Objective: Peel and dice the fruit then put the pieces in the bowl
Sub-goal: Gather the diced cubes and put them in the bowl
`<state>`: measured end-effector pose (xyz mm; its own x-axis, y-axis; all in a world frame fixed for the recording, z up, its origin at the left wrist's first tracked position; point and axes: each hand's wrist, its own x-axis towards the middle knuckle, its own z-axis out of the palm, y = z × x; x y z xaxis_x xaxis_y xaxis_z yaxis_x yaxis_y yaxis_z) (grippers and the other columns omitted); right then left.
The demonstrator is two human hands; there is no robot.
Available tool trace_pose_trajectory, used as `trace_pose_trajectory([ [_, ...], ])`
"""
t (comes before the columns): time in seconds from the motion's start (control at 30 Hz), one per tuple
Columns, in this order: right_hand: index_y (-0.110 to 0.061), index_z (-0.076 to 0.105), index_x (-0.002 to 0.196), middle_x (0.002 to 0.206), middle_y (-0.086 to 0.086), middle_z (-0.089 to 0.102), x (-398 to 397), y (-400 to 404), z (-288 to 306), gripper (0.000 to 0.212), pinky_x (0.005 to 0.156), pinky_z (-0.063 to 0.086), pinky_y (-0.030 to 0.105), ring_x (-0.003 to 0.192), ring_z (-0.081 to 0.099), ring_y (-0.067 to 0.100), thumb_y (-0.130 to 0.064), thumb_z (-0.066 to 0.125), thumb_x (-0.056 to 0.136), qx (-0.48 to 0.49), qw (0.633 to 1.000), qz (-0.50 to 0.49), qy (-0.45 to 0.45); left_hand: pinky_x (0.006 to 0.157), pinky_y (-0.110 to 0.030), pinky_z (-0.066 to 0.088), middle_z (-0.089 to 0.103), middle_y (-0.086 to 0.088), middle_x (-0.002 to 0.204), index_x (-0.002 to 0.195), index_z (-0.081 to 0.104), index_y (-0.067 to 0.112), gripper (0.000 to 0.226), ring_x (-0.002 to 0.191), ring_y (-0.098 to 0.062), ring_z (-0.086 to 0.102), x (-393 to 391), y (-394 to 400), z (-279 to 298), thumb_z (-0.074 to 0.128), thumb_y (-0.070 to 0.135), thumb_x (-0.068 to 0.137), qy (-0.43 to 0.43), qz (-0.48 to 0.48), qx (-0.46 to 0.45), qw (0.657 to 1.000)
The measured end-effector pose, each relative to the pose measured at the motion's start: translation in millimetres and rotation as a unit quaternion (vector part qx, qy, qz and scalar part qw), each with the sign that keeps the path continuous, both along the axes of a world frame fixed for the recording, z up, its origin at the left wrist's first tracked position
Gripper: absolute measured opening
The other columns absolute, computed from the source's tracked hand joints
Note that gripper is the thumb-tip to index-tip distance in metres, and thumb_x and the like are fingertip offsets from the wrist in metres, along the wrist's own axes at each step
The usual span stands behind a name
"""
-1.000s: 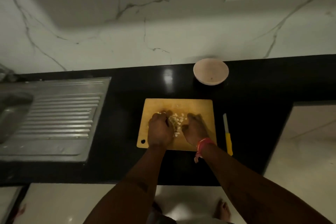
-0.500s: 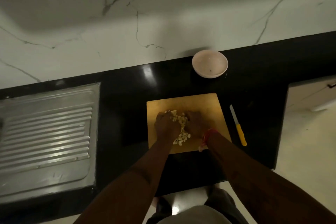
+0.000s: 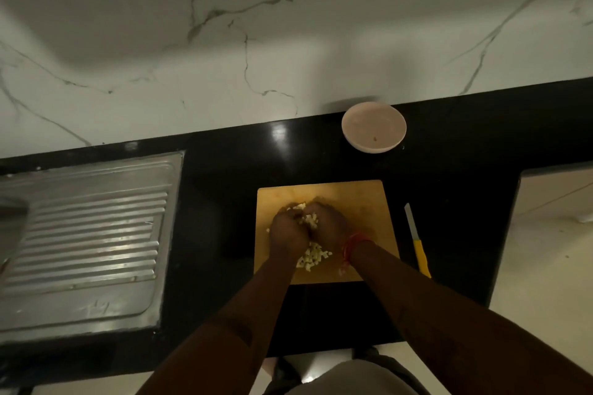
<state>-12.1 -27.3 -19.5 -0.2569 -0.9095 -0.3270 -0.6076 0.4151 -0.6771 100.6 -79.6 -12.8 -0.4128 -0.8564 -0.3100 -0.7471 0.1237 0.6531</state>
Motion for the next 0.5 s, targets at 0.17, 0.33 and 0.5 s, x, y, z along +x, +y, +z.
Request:
trace_pose_trajectory([
  [0.17, -0.010, 0.071, 0.103, 0.103, 0.009, 0.070, -9.1, 9.0, 18.9, 0.018, 0.082, 0.054, 0.045, 0.092, 0.065, 0.028, -0.022, 0.065, 0.091, -0.025, 0.999, -0.009, -0.020, 0.100, -0.025, 0.044, 0.067, 0.004, 0.124, 0.119, 0.072, 0.013, 0.025, 0.116, -0.019, 0.062, -4.7, 3.7, 10.1, 0.060, 0.010, 0.098, 0.033, 0.034, 0.040, 0.998],
  [0.33, -0.011, 0.069, 0.112, 0.112, 0.008, 0.069, -29.4, 22.9, 28.6, 0.029, 0.089, 0.051, 0.041, 0.101, 0.063, 0.026, -0.021, 0.074, 0.086, -0.030, 0.996, -0.062, -0.051, 0.070, -0.011, 0.046, 0.074, 0.005, 0.106, 0.109, 0.077, 0.023, 0.019, 0.094, -0.012, 0.065, -17.7, 4.4, 16.6, 0.069, 0.016, 0.094, 0.058, 0.065, 0.081, 0.993],
  [0.5, -0.018, 0.065, 0.116, 0.111, 0.001, 0.068, -46.6, 32.0, 28.0, 0.033, 0.091, 0.052, 0.036, 0.102, 0.063, 0.019, -0.023, 0.076, 0.085, -0.012, 0.992, -0.102, -0.070, 0.084, -0.028, 0.058, 0.075, 0.005, 0.106, 0.110, 0.077, 0.024, 0.022, 0.096, -0.014, 0.069, -36.1, 12.6, 25.4, 0.069, 0.013, 0.093, 0.092, 0.072, 0.104, 0.988],
])
